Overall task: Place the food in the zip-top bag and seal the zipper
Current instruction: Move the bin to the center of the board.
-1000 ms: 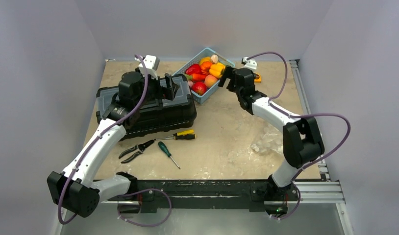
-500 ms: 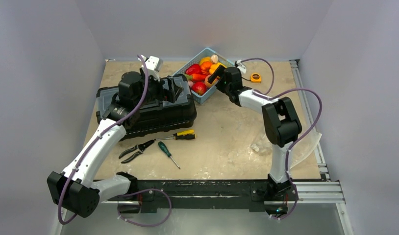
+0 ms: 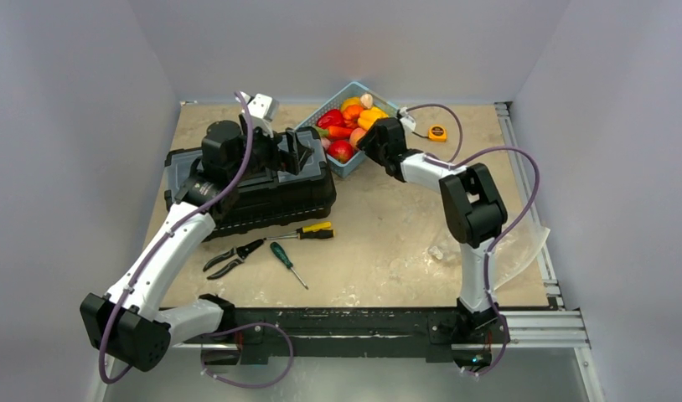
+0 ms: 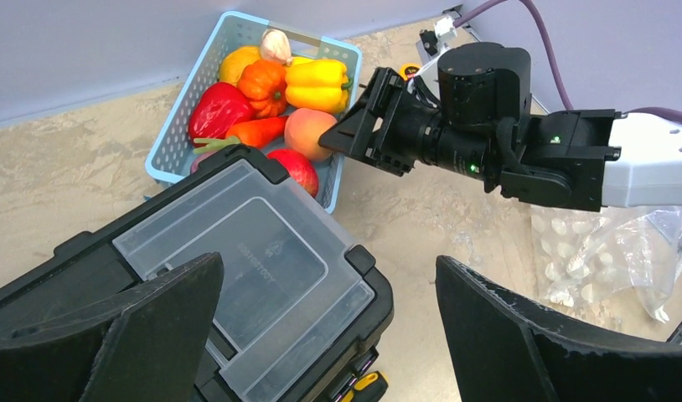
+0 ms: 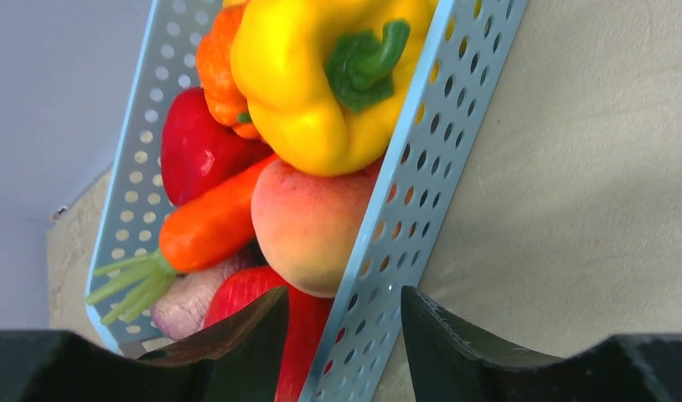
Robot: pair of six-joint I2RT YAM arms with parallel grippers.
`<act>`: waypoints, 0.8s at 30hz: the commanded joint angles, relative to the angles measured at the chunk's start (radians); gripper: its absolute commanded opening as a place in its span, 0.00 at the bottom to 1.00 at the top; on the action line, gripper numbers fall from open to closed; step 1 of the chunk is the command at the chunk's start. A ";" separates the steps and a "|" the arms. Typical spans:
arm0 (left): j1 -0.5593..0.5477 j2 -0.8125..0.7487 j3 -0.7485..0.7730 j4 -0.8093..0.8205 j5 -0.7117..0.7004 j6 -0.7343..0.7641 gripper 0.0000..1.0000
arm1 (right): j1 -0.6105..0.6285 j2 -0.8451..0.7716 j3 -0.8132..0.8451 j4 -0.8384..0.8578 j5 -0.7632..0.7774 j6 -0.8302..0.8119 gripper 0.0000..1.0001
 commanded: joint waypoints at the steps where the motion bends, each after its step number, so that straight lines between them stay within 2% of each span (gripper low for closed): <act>1: -0.001 0.007 0.048 0.029 0.020 0.014 0.97 | 0.036 -0.032 0.021 -0.050 0.094 0.000 0.51; 13: -0.001 0.033 0.072 -0.002 0.024 0.024 0.97 | 0.034 -0.111 -0.029 -0.206 0.200 0.044 0.19; 20: 0.000 0.033 0.077 -0.012 0.015 0.036 0.97 | -0.022 -0.234 -0.189 -0.207 0.165 -0.027 0.05; 24: -0.001 0.035 0.080 -0.017 0.017 0.041 0.97 | -0.035 -0.318 -0.285 -0.217 0.165 -0.105 0.00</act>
